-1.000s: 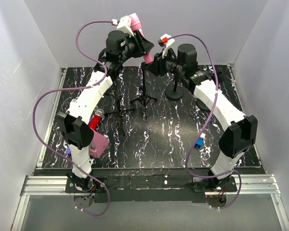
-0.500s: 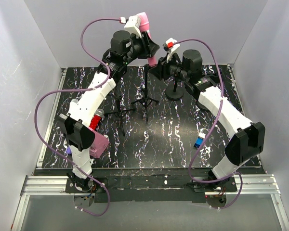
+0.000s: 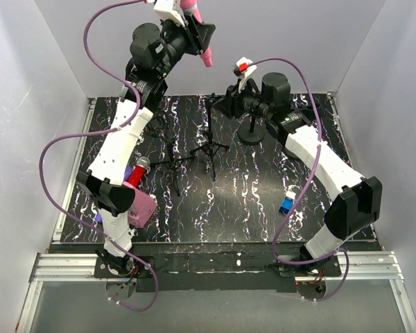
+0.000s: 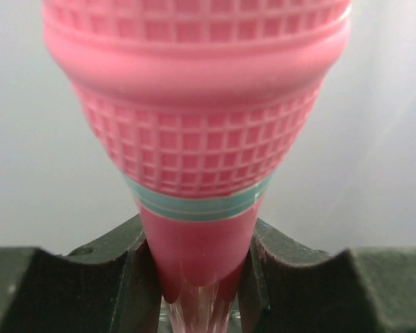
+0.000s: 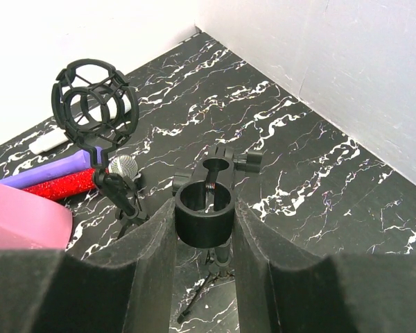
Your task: Remove the microphone from the stand
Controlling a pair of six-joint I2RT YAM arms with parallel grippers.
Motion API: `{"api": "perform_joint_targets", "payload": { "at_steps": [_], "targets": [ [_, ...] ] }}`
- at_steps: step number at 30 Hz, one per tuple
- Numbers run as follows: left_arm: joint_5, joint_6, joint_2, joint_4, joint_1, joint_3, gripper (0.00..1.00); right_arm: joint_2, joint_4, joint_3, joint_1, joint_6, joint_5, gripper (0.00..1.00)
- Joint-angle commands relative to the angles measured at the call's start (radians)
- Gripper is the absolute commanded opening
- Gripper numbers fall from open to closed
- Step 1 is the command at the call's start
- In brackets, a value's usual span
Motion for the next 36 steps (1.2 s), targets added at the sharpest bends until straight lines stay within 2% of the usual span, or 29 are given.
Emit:
{"api": "perform_joint_targets", "payload": {
  "at_steps": [1, 3, 7, 10, 11, 13, 15, 18, 19, 20, 23, 25, 27, 30, 36],
  "targets": [
    [-0.040, 0.400, -0.132, -0.004, 0.011, -0.015, 0.00, -0.034, -0.029, 0.020, 0.009, 0.024, -0.030, 0.46],
    [-0.097, 0.632, -0.195, -0.009, 0.011, -0.090, 0.00, -0.042, -0.030, 0.018, 0.008, 0.030, -0.024, 0.54],
    [-0.321, 1.046, -0.302, 0.016, 0.016, -0.269, 0.00, -0.061, -0.026, 0.012, 0.008, 0.041, -0.008, 0.59],
    [-0.584, 1.326, -0.310, 0.023, 0.028, -0.329, 0.00, -0.071, -0.027, 0.010, 0.008, 0.044, -0.007, 0.60],
    [-0.684, 1.357, -0.293, 0.054, 0.058, -0.338, 0.00, -0.074, -0.029, 0.009, 0.009, 0.045, -0.004, 0.60],
    [-0.754, 1.295, -0.264, -0.086, 0.155, -0.285, 0.00, -0.078, -0.026, 0.003, 0.008, 0.047, -0.001, 0.60],
    [-0.755, 1.166, -0.258, -0.278, 0.255, -0.256, 0.00, -0.091, -0.018, -0.016, 0.009, 0.045, -0.007, 0.61],
    [-0.777, 1.077, -0.290, -0.498, 0.293, -0.369, 0.00, -0.101, -0.019, -0.025, 0.008, 0.042, 0.001, 0.64],
    [-0.774, 1.052, -0.310, -0.564, 0.295, -0.427, 0.00, -0.103, -0.026, -0.023, 0.008, 0.039, 0.008, 0.73],
    [-0.754, 1.014, -0.331, -0.607, 0.296, -0.490, 0.00, -0.103, -0.032, -0.022, 0.008, 0.038, 0.014, 0.79],
    [-0.685, 0.874, -0.359, -0.736, 0.347, -0.605, 0.00, -0.109, -0.038, -0.025, 0.008, 0.033, 0.028, 0.83],
    [-0.635, 0.802, -0.329, -0.814, 0.425, -0.636, 0.00, -0.120, -0.026, -0.040, 0.006, 0.034, 0.031, 0.85],
    [-0.515, 0.739, -0.290, -0.894, 0.538, -0.633, 0.00, -0.129, -0.021, -0.056, 0.006, 0.038, 0.031, 0.86],
    [-0.421, 0.696, -0.279, -0.879, 0.603, -0.699, 0.00, -0.137, -0.024, -0.071, 0.006, 0.041, 0.024, 0.87],
    [-0.340, 0.688, -0.301, -0.853, 0.631, -0.880, 0.00, -0.146, -0.024, -0.071, 0.006, 0.033, 0.036, 0.88]
  ]
}}
